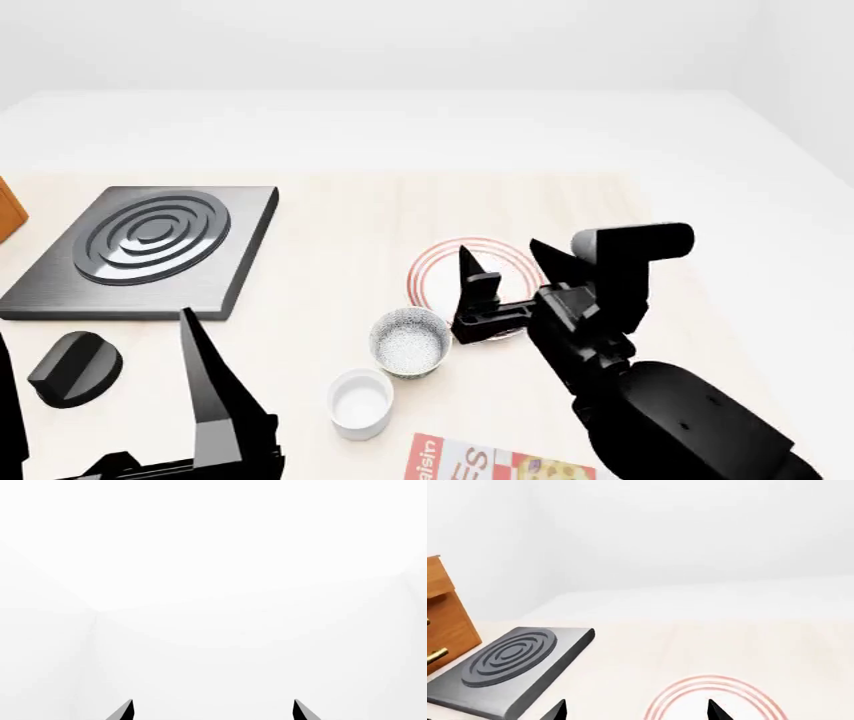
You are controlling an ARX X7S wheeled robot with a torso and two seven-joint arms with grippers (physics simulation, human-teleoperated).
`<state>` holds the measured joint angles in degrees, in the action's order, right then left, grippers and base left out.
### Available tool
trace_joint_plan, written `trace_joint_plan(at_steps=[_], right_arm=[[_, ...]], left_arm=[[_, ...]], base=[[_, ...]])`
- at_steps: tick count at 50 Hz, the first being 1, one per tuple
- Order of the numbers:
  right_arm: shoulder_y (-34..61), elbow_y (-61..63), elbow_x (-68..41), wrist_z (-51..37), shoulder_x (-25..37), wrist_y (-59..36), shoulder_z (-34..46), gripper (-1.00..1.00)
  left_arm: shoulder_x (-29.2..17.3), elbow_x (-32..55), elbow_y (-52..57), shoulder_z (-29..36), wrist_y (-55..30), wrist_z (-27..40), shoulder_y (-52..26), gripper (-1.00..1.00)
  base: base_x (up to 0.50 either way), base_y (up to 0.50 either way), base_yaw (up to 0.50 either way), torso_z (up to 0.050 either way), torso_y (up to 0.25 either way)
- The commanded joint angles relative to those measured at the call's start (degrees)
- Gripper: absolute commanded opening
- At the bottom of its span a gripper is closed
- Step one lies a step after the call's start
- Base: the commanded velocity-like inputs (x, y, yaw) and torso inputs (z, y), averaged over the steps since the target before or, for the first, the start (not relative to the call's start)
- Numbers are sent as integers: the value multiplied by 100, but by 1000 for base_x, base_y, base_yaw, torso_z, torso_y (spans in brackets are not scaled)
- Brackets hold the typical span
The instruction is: Pick the akita bowl between the plate and the ramekin and place it on the plate.
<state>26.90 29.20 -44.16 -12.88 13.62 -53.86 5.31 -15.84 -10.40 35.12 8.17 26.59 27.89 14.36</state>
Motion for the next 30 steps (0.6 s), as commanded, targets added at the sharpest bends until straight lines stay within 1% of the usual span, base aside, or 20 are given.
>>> trace_joint_plan(at_steps=[1,4,6,10,18,30], right_arm=[[380,-515,-187,128,-371,-237,-128,100],[332,-593,-341,47,-449,-329,-220,100],[269,-638,-221,87,-426,-230,-109,100],[261,-904,-663,-232,-643,-571,-470,100],[197,-1421,-345,-269,-657,-288,-340,100],[85,-1667,-280,-290,-700,-68,-233,100]], left_arm=[[95,-1,20,-199,73,-118,21,100],[77,19,29,-215,72,-104,23,100],[73,8,28,-205,68,-102,24,100],[69,0,31,-177,50,-103,16,100],[46,-11,25,-133,12,-109,-6,100],[18,-21,-15,-109,13,-79,-18,100]], base=[[0,0,0,0,0],[0,0,0,0,0],[0,0,0,0,0],[0,0,0,0,0],[0,0,0,0,0],[0,0,0,0,0]])
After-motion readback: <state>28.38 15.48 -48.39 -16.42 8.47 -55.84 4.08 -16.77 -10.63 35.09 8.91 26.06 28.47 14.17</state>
